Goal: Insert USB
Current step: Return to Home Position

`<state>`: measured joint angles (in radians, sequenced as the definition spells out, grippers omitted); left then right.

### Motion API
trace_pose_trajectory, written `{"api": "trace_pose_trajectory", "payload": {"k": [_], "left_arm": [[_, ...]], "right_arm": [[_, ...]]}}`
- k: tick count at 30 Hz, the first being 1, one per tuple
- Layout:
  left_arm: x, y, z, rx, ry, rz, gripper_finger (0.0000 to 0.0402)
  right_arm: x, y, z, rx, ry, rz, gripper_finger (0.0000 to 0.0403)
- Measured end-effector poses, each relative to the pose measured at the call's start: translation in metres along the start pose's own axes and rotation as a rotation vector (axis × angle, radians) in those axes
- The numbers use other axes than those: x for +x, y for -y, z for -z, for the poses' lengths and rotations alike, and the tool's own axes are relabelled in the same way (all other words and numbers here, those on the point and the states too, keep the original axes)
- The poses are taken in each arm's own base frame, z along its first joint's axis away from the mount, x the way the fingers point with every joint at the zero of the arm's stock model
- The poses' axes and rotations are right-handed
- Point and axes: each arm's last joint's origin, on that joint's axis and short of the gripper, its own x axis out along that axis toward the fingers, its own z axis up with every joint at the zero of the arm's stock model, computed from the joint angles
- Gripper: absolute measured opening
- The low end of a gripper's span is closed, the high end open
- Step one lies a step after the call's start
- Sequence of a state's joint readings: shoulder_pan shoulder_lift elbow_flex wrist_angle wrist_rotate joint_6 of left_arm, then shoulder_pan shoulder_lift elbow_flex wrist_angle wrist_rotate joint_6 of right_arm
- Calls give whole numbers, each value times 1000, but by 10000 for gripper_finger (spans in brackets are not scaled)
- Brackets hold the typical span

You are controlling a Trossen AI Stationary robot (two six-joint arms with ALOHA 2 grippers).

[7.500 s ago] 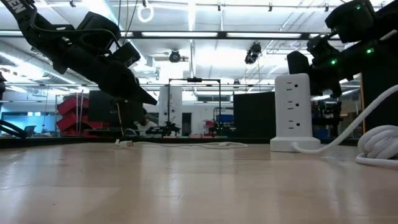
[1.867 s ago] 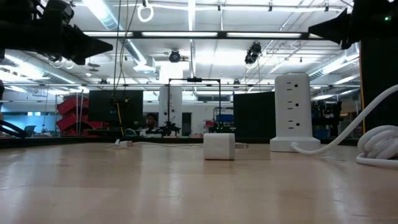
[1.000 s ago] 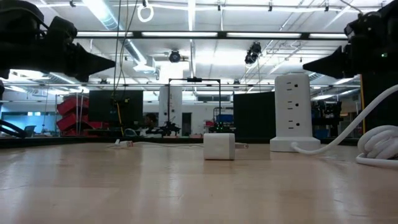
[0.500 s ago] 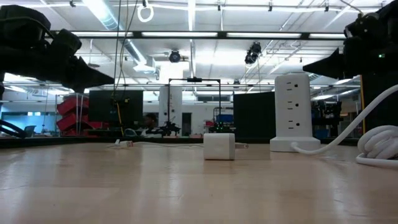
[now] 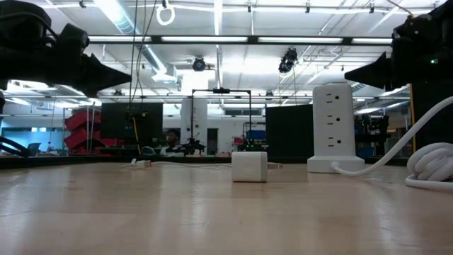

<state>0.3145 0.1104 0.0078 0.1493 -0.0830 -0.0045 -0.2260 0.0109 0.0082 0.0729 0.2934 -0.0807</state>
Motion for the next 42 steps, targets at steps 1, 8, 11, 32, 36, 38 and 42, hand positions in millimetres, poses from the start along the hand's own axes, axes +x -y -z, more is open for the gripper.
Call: {"api": "trace_pose_trajectory", "payload": {"k": [1, 8, 11, 32, 36, 38, 42], "left_arm": [[0, 0, 0, 0, 5, 0, 0], [0, 0, -2, -2, 19, 0, 0], [0, 0, -2, -2, 19, 0, 0], [0, 0, -1, -2, 17, 1, 0], [0, 0, -1, -2, 17, 1, 0], [0, 0, -1, -2, 17, 1, 0], [0, 0, -1, -2, 17, 1, 0]], "right_arm": [[0, 0, 0, 0, 0, 0, 23], [0, 0, 0, -1, -1, -1, 30], [0, 0, 0, -1, -1, 0, 32], [0, 0, 0, -1, -1, 0, 39], [0, 0, 1, -1, -1, 0, 44], [0, 0, 1, -1, -1, 0, 46], [0, 0, 1, -1, -1, 0, 48]]}}
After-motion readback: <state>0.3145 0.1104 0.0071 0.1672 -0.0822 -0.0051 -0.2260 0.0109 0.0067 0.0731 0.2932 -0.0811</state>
